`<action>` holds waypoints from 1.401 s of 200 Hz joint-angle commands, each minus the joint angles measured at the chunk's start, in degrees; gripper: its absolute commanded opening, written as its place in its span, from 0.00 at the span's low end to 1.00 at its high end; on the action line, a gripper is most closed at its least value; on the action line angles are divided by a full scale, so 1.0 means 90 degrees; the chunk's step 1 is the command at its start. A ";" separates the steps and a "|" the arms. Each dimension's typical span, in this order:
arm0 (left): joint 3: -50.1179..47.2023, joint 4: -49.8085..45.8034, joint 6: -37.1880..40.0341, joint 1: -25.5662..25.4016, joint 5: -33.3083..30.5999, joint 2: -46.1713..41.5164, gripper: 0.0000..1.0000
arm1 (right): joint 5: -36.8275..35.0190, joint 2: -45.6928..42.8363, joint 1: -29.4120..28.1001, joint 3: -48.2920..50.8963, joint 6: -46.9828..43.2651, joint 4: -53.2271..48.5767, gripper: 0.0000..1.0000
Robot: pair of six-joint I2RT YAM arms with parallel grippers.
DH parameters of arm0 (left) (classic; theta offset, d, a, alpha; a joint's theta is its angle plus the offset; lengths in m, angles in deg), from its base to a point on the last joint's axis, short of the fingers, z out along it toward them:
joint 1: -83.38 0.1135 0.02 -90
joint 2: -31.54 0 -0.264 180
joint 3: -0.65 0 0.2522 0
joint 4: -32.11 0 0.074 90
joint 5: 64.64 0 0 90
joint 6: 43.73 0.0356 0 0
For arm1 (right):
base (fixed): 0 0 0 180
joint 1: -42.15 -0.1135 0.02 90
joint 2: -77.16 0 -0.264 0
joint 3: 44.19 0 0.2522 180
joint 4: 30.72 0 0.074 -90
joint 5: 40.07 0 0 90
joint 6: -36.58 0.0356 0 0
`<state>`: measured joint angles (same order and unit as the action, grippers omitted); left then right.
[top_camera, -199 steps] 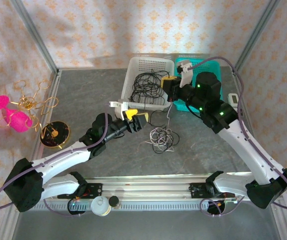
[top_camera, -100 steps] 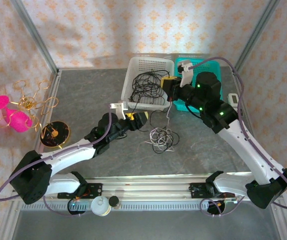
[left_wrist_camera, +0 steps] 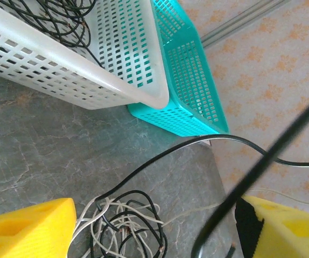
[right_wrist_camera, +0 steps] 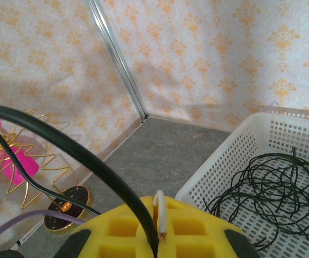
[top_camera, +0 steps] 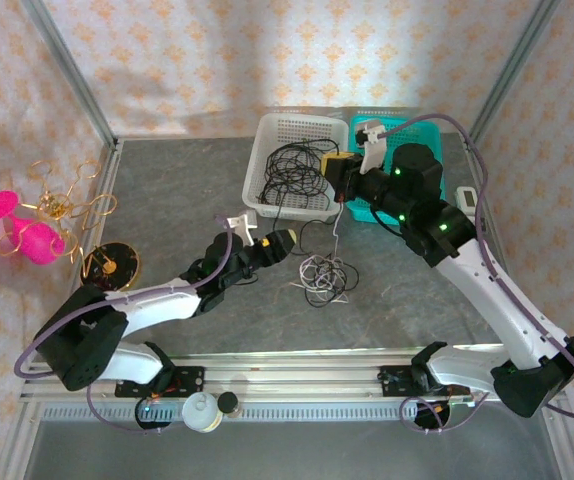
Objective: Untangle the cables
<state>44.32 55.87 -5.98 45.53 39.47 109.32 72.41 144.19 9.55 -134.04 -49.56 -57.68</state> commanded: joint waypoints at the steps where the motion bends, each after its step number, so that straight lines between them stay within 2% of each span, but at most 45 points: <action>1: -0.0132 0.0524 -0.0295 -0.0101 -0.0065 0.0055 0.75 | 0.0106 -0.0059 -0.0021 -0.0100 0.0065 0.0362 0.00; 68: -0.0443 0.0919 -0.0641 -0.0286 -0.0171 0.0419 0.71 | 0.0170 0.0003 -0.0020 -0.0169 0.0102 0.0483 0.00; 88: -0.0399 0.1120 -0.0737 -0.0297 -0.0234 0.0672 0.57 | 0.0184 0.0006 -0.0026 -0.0188 0.0106 0.0487 0.00; 123: -0.0166 0.1193 -0.0771 -0.0305 -0.0387 0.0975 0.24 | 0.0156 -0.0034 -0.0023 -0.0169 0.0110 0.0480 0.00; 153: -0.0176 0.0492 -0.0376 -0.0297 -0.0651 0.0815 0.00 | -0.0253 -0.0064 -0.0020 -0.0276 -0.0065 0.0281 0.00; 172: -0.0064 -0.0559 0.0399 -0.0291 -0.0915 0.0489 0.00 | -0.0874 -0.0084 -0.0021 -0.0416 -0.0467 -0.0045 0.00; 188: 0.0325 -0.2044 0.1385 -0.0292 -0.1272 0.0215 0.00 | -0.1555 -0.0082 -0.0021 -0.0628 -0.0961 -0.0450 0.00; 219: 0.1107 -0.4020 0.2957 -0.0296 -0.2371 -0.0037 0.00 | -0.2769 -0.0193 0.0022 -0.0818 -0.1784 -0.0997 0.00; 254: 0.1826 -0.4945 0.3955 -0.0200 -0.3748 0.0013 0.00 | -0.3511 -0.0519 0.0164 -0.0683 -0.2312 -0.1078 0.00; 280: 0.1856 -0.4933 0.4216 0.0296 -0.3718 -0.0160 0.00 | -0.3730 -0.0715 0.0419 -0.0547 -0.2287 -0.0953 0.00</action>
<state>59.93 17.95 25.19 44.53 11.95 109.85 44.72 140.54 11.63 -139.59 -67.70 -67.05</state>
